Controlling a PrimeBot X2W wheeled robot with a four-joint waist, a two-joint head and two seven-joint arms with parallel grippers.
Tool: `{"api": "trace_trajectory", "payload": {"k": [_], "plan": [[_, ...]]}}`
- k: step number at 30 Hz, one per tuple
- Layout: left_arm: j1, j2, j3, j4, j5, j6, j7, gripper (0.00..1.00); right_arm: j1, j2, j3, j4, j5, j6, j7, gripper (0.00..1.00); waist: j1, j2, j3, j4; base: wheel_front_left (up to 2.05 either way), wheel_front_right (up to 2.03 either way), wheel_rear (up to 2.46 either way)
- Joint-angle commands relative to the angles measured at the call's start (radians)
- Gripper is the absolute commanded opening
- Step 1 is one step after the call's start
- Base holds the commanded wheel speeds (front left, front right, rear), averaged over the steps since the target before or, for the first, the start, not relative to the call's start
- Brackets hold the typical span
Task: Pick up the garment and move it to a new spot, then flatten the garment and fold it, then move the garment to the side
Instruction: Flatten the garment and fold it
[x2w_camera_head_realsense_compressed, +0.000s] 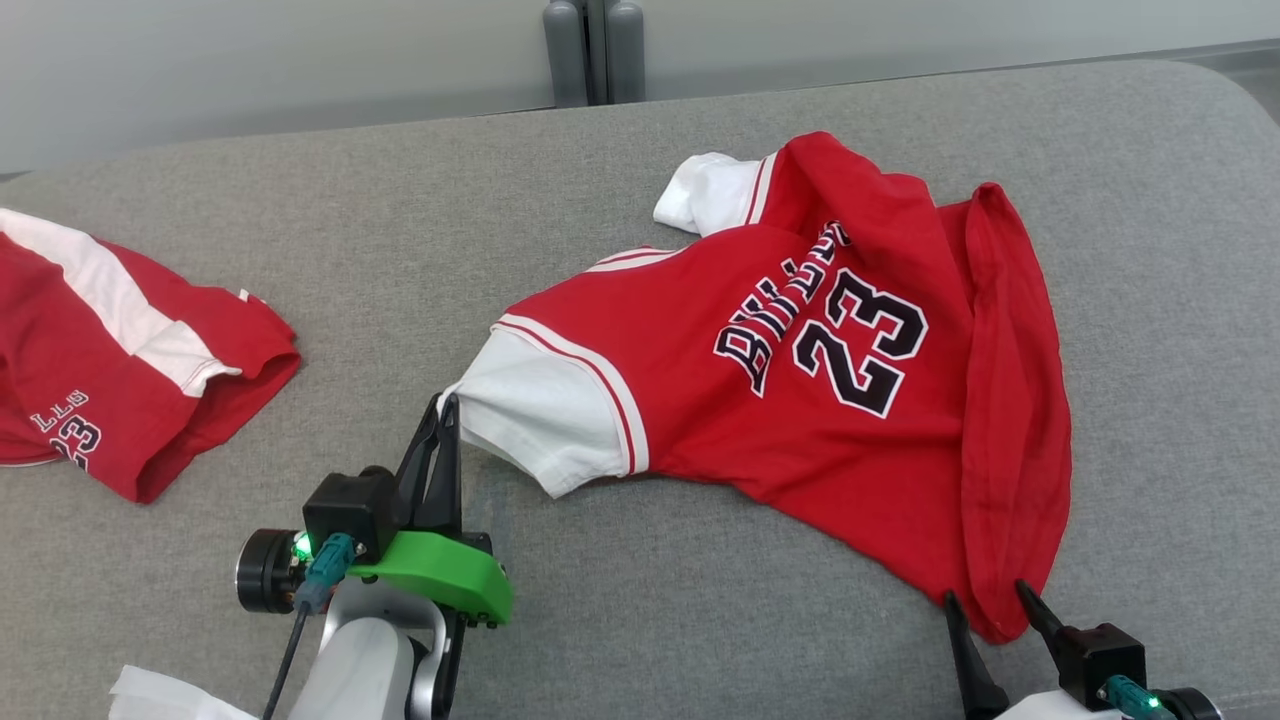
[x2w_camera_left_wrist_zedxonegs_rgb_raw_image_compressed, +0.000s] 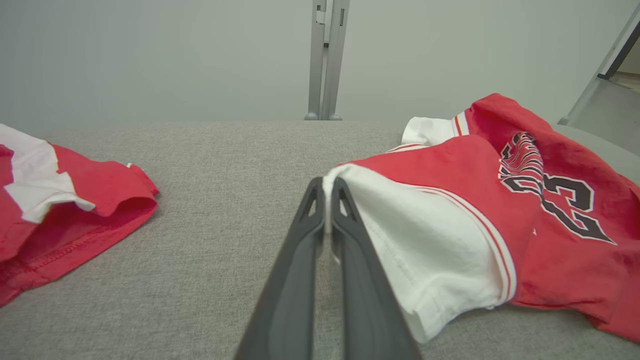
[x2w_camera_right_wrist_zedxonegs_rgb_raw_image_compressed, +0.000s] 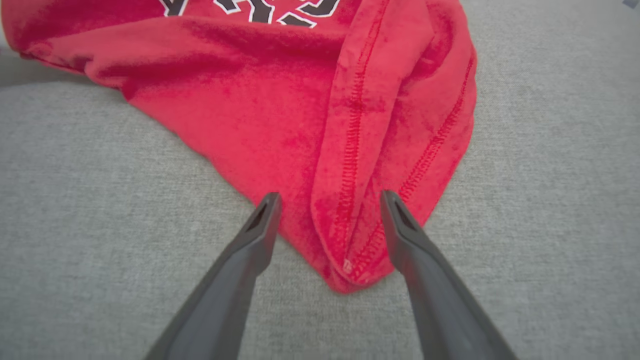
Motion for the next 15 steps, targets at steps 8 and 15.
{"api": "trace_trajectory", "payload": {"k": [8, 15], "plan": [[0.003, 0.002, -0.008, -0.003, -0.013, -0.005, 0.000, 0.00, -0.011, -0.002, -0.045, 0.035, -0.050, -0.002, 0.024, 1.00, 0.0000, 0.0000, 0.009, 0.013, 0.00, 0.00, 0.00], [-0.005, 0.002, -0.005, 0.000, -0.014, -0.009, 0.000, 0.00, -0.021, -0.003, -0.085, 0.060, -0.045, -0.002, 0.045, 1.00, 0.0000, 0.0000, 0.019, 0.010, 0.00, 0.00, 0.00]]}}
